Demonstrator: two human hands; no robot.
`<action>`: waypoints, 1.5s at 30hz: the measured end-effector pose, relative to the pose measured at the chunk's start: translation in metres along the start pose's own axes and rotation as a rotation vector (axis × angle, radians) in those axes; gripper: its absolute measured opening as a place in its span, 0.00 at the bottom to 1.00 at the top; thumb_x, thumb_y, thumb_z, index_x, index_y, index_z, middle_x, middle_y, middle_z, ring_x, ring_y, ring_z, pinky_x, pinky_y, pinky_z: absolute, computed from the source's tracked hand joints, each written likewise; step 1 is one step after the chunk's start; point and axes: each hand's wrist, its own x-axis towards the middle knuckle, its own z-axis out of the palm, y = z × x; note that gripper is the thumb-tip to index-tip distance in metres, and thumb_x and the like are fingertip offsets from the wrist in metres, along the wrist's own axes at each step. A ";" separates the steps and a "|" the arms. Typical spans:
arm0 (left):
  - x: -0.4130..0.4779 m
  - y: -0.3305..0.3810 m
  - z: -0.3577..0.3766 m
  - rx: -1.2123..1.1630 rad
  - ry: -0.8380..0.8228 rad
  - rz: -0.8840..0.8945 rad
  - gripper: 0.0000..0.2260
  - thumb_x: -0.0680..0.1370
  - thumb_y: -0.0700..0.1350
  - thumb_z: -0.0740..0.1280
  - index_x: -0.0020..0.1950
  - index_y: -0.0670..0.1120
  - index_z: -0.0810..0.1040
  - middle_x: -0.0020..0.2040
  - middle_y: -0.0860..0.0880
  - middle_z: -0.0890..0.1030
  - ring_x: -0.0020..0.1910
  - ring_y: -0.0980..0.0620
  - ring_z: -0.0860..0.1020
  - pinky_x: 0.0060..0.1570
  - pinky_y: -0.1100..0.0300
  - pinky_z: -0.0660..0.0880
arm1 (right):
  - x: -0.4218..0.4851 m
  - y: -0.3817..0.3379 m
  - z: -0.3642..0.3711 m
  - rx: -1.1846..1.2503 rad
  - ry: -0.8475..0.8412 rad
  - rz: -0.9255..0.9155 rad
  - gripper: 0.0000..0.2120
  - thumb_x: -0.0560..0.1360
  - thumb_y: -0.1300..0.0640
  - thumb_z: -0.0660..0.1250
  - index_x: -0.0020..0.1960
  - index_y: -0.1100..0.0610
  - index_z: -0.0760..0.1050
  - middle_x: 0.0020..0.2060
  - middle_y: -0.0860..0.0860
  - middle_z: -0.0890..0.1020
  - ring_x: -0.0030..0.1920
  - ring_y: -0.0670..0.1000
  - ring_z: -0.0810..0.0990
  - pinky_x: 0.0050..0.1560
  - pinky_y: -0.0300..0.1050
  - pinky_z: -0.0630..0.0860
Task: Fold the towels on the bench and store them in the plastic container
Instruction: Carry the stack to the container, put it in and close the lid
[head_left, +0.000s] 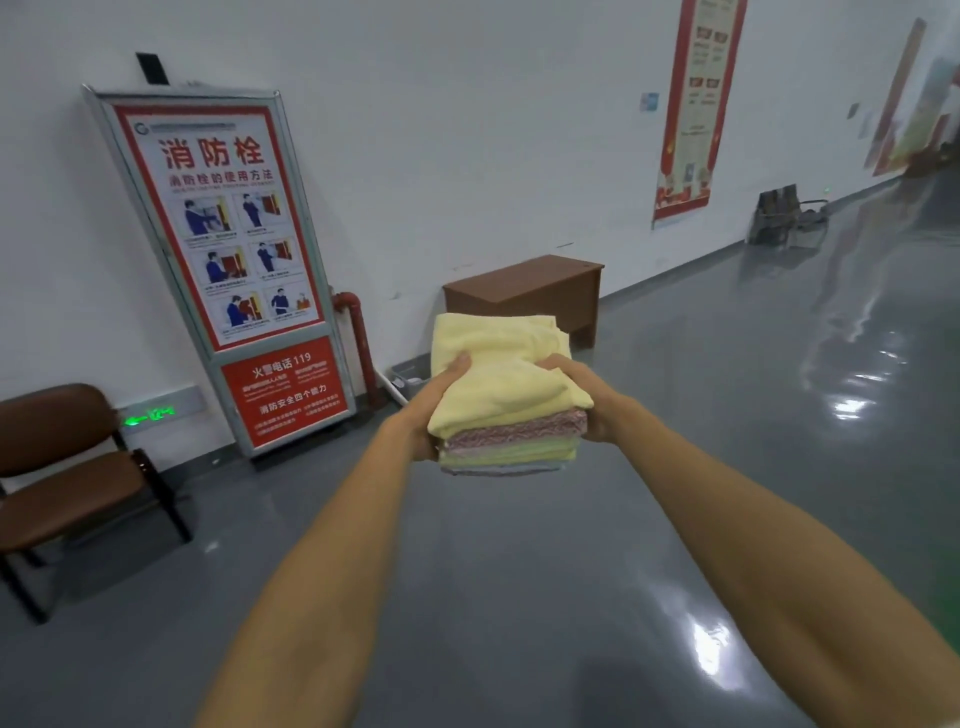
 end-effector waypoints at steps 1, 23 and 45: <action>0.017 0.006 -0.006 -0.002 0.010 0.005 0.38 0.68 0.72 0.72 0.69 0.49 0.77 0.63 0.40 0.82 0.64 0.39 0.80 0.71 0.40 0.71 | 0.023 -0.003 -0.007 -0.014 -0.005 0.003 0.10 0.78 0.55 0.62 0.54 0.59 0.77 0.38 0.54 0.82 0.39 0.54 0.82 0.40 0.46 0.76; 0.462 0.201 -0.178 -0.015 0.206 0.206 0.24 0.80 0.63 0.64 0.66 0.46 0.77 0.54 0.46 0.86 0.49 0.50 0.85 0.40 0.61 0.81 | 0.561 -0.112 -0.142 -0.109 -0.165 0.114 0.15 0.77 0.49 0.65 0.57 0.58 0.77 0.41 0.54 0.84 0.39 0.55 0.83 0.42 0.47 0.79; 0.917 0.390 -0.424 -0.047 0.130 0.066 0.34 0.73 0.71 0.68 0.67 0.47 0.77 0.59 0.40 0.84 0.60 0.40 0.83 0.65 0.45 0.76 | 1.100 -0.180 -0.223 -0.061 -0.115 0.085 0.15 0.77 0.49 0.65 0.56 0.58 0.80 0.45 0.56 0.84 0.44 0.58 0.84 0.47 0.50 0.78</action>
